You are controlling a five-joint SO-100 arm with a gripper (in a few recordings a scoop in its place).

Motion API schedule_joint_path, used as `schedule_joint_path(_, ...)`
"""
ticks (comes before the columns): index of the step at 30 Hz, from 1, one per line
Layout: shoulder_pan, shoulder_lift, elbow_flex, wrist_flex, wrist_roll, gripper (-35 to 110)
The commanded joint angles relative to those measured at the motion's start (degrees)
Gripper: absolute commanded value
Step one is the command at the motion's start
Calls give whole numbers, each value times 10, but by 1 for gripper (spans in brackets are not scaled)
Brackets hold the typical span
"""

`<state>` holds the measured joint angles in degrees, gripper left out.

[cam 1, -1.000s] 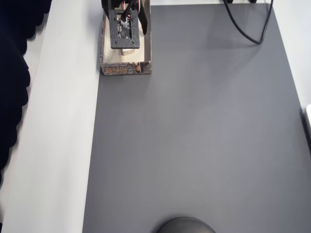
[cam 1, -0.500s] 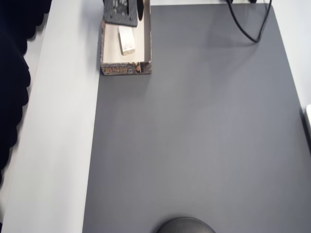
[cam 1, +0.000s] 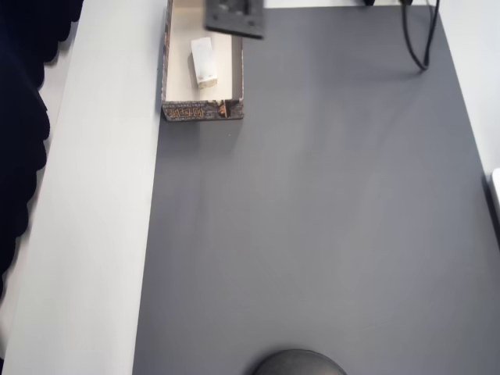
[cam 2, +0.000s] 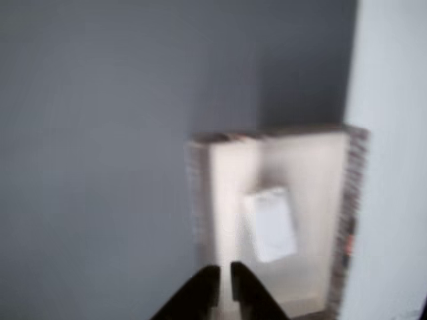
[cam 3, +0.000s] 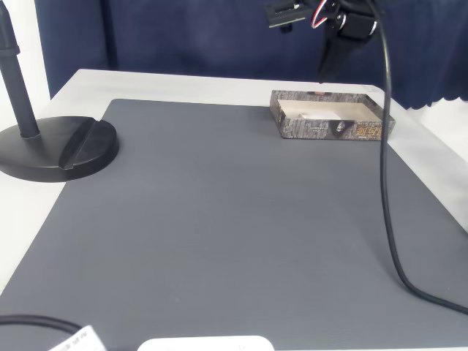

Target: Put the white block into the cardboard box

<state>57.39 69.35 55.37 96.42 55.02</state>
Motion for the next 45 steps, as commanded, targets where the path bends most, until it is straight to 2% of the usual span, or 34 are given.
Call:
schedule_joint_path(1,-54,126,110,-11,-48,-2)
schedule_joint_path(6,-151,243,258,-60,-142,-2)
schedule_joint_path(11,-265,335,388,-107,-279,-2)
schedule_joint_path(15,-363,387,505,-180,-368,-2)
schedule_joint_path(19,-429,439,584,-214,-419,-2)
schedule_joint_path(34,-577,704,824,-194,-474,-2)
schedule_joint_path(45,-559,904,981,-200,-480,-2)
